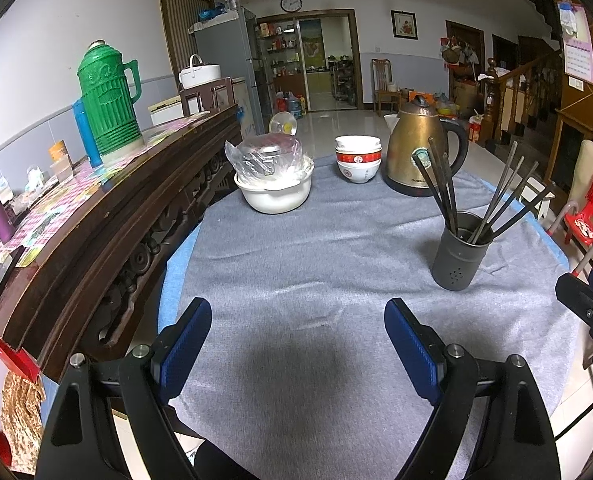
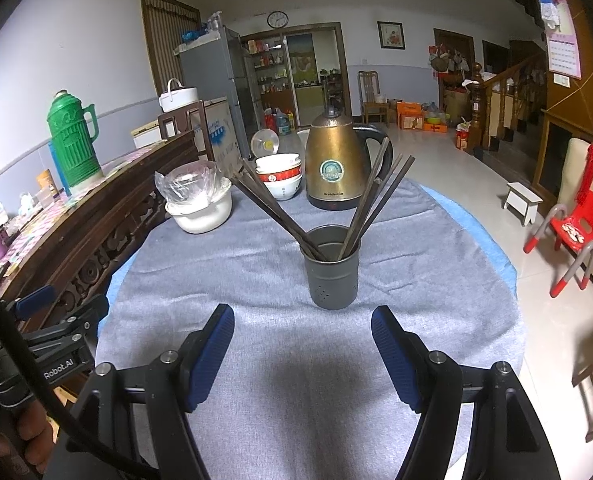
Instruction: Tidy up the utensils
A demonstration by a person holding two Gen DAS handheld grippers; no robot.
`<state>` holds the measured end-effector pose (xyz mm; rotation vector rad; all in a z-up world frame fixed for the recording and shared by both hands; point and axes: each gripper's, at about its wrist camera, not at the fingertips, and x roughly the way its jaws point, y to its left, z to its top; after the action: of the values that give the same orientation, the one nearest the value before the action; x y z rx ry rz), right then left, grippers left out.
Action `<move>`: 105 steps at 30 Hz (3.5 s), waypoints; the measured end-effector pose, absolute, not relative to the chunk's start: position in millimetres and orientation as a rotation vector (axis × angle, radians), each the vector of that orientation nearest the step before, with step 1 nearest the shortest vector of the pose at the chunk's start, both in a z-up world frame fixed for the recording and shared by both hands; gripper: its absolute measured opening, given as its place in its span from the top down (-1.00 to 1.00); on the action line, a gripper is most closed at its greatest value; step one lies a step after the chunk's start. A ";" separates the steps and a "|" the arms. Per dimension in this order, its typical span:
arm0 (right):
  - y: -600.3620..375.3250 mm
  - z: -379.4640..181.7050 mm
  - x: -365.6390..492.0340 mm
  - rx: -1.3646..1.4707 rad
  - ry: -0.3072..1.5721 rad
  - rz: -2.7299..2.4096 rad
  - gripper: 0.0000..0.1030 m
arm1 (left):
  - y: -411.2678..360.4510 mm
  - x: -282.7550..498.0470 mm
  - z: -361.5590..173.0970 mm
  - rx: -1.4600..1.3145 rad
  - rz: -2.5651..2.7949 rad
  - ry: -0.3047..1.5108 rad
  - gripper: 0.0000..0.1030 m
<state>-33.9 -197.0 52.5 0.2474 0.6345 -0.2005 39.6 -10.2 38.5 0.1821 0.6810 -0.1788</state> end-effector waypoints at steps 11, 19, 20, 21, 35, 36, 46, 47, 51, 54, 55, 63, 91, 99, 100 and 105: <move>-194.2 57.4 -38.8 0.233 0.619 -0.209 -0.44 | -10.0 35.0 42.3 0.179 -0.179 0.668 -0.72; -194.1 58.2 -39.4 0.234 0.617 -0.209 -0.44 | -9.5 34.1 43.4 0.175 -0.178 0.665 -0.72; -194.1 59.0 -39.5 0.235 0.615 -0.210 -0.44 | -9.3 34.3 43.8 0.174 -0.179 0.665 -0.72; -194.2 59.7 -39.7 0.235 0.614 -0.210 -0.45 | -9.4 34.1 44.3 0.174 -0.180 0.663 -0.72; -194.5 64.0 -39.0 0.235 0.608 -0.210 -0.45 | -10.1 30.2 53.7 0.174 -0.179 0.639 -0.72; -194.5 63.9 -39.0 0.234 0.608 -0.210 -0.45 | -10.4 30.2 54.2 0.174 -0.178 0.639 -0.72; -194.6 64.2 -36.6 0.237 0.608 -0.210 -0.44 | -11.1 30.2 55.1 0.176 -0.176 0.637 -0.72; -195.1 63.7 -36.0 0.236 0.608 -0.210 -0.44 | -11.2 30.5 55.5 0.176 -0.176 0.637 -0.72; -197.0 64.7 -31.9 0.237 0.607 -0.209 -0.45 | -12.1 34.5 58.0 0.177 -0.174 0.636 -0.72; -197.5 66.4 -26.7 0.237 0.607 -0.205 -0.45 | -12.7 37.1 60.1 0.177 -0.171 0.635 -0.72; -197.6 66.9 -25.0 0.236 0.607 -0.205 -0.45 | -12.9 39.1 61.5 0.176 -0.171 0.635 -0.72; -203.1 65.6 -19.1 0.241 0.603 -0.201 -0.45 | -15.7 45.7 68.1 0.181 -0.159 0.631 -0.72; -216.7 60.9 -10.7 0.248 0.592 -0.189 -0.45 | -28.1 48.3 64.8 0.200 -0.144 0.640 -0.72; -215.2 60.3 -8.4 0.242 0.591 -0.191 -0.45 | -24.3 50.5 64.8 0.189 -0.149 0.641 -0.72; -213.8 60.4 -7.3 0.239 0.592 -0.192 -0.45 | -23.4 50.9 64.8 0.187 -0.148 0.641 -0.72; -209.1 59.7 -1.9 0.233 0.597 -0.190 -0.45 | -21.4 54.6 62.5 0.179 -0.151 0.644 -0.72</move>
<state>-1.9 -209.1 59.7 0.2327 0.5966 -0.1903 54.6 -21.4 62.5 0.1795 0.6438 -0.1510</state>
